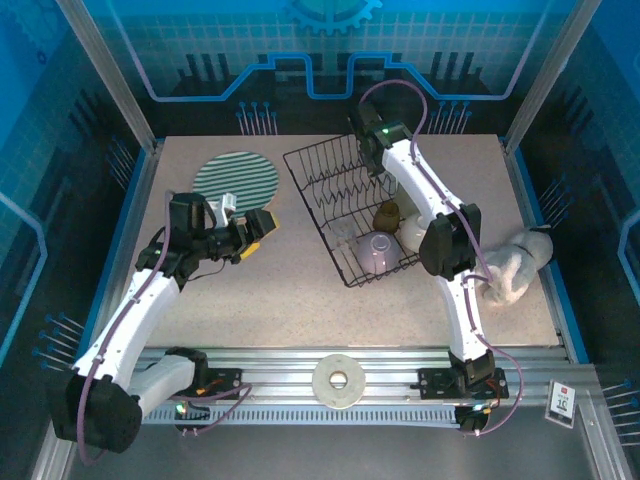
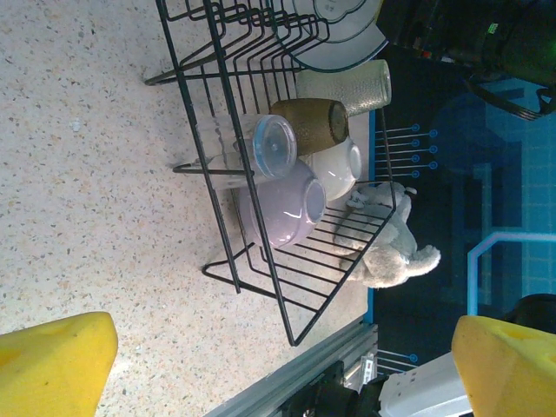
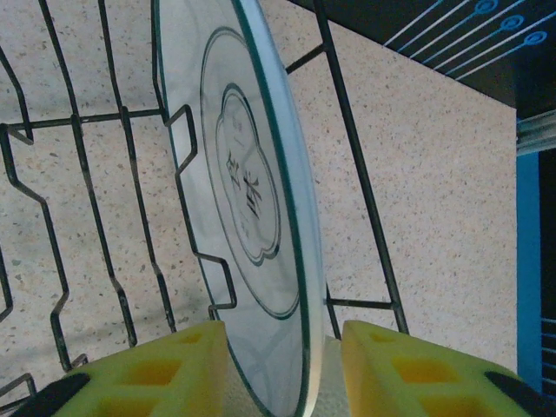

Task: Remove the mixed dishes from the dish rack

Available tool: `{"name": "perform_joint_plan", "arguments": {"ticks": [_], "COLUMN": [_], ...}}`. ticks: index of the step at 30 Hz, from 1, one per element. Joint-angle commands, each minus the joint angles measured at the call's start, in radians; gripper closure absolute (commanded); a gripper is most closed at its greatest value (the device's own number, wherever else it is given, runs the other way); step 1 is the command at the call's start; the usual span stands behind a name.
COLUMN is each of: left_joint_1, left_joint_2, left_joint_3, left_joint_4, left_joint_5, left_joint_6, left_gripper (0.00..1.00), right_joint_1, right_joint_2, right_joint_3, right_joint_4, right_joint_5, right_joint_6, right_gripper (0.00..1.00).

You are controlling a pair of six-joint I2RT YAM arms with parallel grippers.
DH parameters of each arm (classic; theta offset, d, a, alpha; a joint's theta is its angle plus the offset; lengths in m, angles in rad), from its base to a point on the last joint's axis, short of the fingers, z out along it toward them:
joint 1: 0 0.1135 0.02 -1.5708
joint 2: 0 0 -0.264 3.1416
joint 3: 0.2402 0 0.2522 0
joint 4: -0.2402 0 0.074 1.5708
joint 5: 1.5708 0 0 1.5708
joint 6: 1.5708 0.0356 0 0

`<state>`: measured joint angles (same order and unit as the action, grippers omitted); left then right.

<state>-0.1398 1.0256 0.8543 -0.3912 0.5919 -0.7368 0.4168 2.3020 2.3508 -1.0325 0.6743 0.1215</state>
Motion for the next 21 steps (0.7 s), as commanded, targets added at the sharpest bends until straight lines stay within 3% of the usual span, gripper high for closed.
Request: {"name": "perform_joint_plan", "arguments": {"ticks": [1,14,21], "left_joint_1": [-0.006,-0.006,-0.006], "left_joint_2": [-0.019,-0.025,-0.021], "left_joint_3": [-0.005,-0.095,-0.109], "left_joint_4": [0.017,0.367,0.376], "left_joint_5": [0.019,0.191,0.187], "left_joint_6": [-0.027,-0.263,-0.282], "left_gripper": [0.01,0.01,0.01], "right_joint_1": [-0.007,0.004,0.008], "right_joint_2": [0.019,0.068,0.044], "right_joint_3": [0.022,0.021,0.0], "right_joint_4": [0.039,0.079,0.091], "right_joint_5": [0.041,0.098,0.124], "right_joint_6": [-0.011,-0.036,-0.041], "right_gripper": [0.66,0.83,0.93]}}
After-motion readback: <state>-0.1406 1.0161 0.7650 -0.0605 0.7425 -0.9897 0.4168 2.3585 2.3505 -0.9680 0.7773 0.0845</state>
